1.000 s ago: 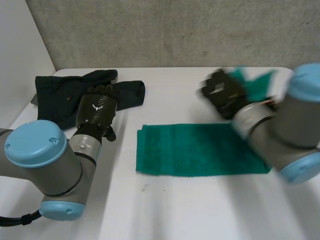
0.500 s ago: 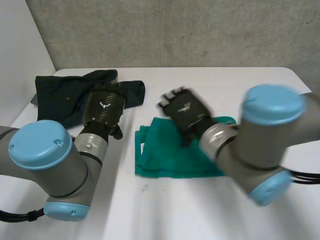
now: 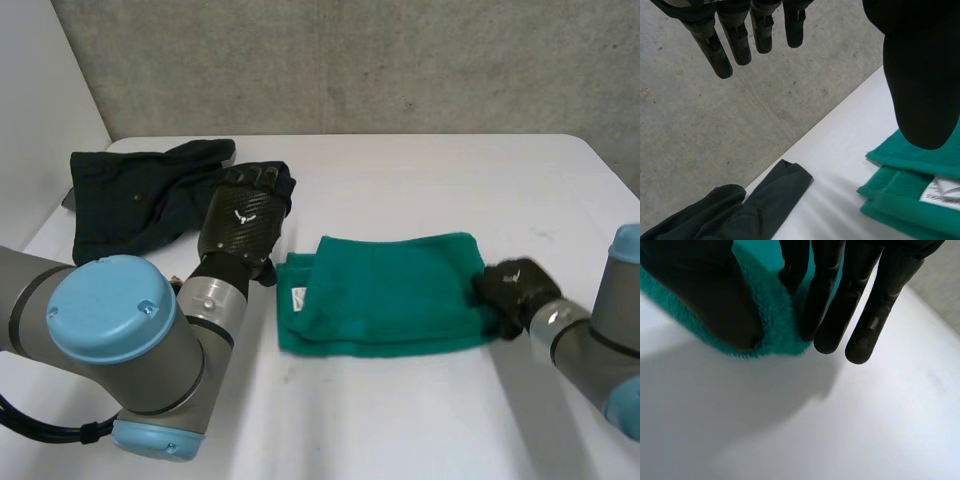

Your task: Fold the laundry.

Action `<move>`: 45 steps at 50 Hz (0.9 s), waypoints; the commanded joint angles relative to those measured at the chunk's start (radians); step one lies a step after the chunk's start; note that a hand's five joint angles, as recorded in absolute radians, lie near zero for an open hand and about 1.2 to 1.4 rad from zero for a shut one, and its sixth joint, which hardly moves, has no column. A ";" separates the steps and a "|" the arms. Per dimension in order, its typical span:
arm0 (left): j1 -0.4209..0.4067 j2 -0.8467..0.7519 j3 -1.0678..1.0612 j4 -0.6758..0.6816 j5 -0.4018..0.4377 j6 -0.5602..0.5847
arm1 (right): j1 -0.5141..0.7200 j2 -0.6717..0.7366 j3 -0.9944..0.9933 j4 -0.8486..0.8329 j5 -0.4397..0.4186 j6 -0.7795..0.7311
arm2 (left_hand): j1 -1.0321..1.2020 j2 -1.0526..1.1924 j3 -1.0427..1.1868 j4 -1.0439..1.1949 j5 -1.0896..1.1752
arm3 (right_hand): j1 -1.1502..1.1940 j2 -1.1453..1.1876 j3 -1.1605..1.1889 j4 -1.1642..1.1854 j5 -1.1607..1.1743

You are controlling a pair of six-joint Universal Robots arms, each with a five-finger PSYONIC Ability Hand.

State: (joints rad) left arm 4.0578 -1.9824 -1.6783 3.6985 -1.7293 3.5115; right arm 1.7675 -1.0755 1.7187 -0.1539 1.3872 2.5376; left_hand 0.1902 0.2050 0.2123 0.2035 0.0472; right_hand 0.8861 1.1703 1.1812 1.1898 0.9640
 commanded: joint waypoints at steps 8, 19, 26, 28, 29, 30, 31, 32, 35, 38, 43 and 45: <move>0.012 0.082 -0.027 -0.002 -0.006 -0.002 | 0.386 -0.046 -0.258 -0.007 0.050 -0.010 | -0.016 -0.030 -0.038 -0.029 -0.047 | 0.510 0.226 0.215 0.207 0.258; 0.036 0.089 -0.024 -0.006 -0.003 -0.003 | 0.603 0.128 -0.387 0.059 0.059 -0.066 | -0.016 -0.030 -0.038 -0.029 -0.047 | -0.468 -0.752 -0.763 -0.772 -0.721; 0.035 0.085 0.012 -0.002 -0.003 -0.032 | 0.523 0.014 -0.367 0.069 0.128 0.166 | -0.016 -0.030 -0.038 -0.029 -0.047 | -0.712 -0.996 -1.007 -1.015 -0.964; 0.027 0.083 0.031 -0.008 -0.003 -0.052 | 0.465 -0.015 -0.355 0.073 0.131 0.257 | -0.016 -0.030 -0.038 -0.029 -0.047 | -0.712 -0.996 -1.007 -1.015 -0.964; 0.024 0.076 0.060 -0.017 0.002 -0.080 | 0.431 -0.027 -0.347 0.076 0.127 0.303 | -0.012 -0.027 -0.034 -0.025 -0.044 | -0.712 -0.996 -1.007 -1.015 -0.964; 0.023 0.074 0.065 -0.019 0.004 -0.086 | 0.399 -0.040 -0.340 0.082 0.125 0.359 | -0.012 -0.027 -0.034 -0.025 -0.043 | -0.712 -0.996 -1.007 -1.015 -0.964; 0.017 0.070 0.081 -0.029 0.007 -0.104 | 0.383 -0.046 -0.337 0.092 0.122 0.392 | -0.009 -0.024 -0.031 -0.022 -0.041 | -0.712 -0.996 -1.007 -1.015 -0.964; 0.006 0.056 0.103 -0.054 0.007 -0.129 | 0.371 -0.046 -0.335 0.102 0.118 0.415 | -0.009 -0.024 -0.031 -0.022 -0.041 | -0.712 -0.996 -1.007 -1.015 -0.964; -0.013 0.005 0.150 -0.153 0.007 -0.164 | 0.360 -0.034 -0.350 0.163 0.092 0.481 | -0.009 -0.024 -0.031 -0.022 -0.041 | -0.712 -0.996 -1.007 -1.015 -0.964; -0.037 -0.054 0.198 -0.277 0.005 -0.186 | 0.360 0.008 -0.363 0.212 0.052 0.490 | -0.009 -0.024 -0.031 -0.022 -0.041 | -0.712 -0.996 -1.007 -1.015 -0.964; -0.053 -0.125 0.226 -0.394 -0.004 -0.190 | 0.357 0.101 -0.429 0.246 0.004 0.501 | -0.006 -0.021 -0.028 -0.019 -0.038 | -0.712 -0.996 -1.007 -1.015 -0.964; -0.050 -0.147 0.232 -0.408 -0.006 -0.189 | 0.356 0.144 -0.453 0.264 -0.005 0.492 | -0.003 -0.018 -0.025 -0.016 -0.035 | -0.712 -0.996 -1.007 -1.015 -0.964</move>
State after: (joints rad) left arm 4.0229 -2.0365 -1.4854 3.4289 -1.7257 3.3284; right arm 2.1188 -1.0591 1.3449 0.0554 1.4379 3.0421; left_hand 0.1902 0.2050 0.2123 0.2035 0.0473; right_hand 0.2053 0.2235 0.2165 0.2380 0.0704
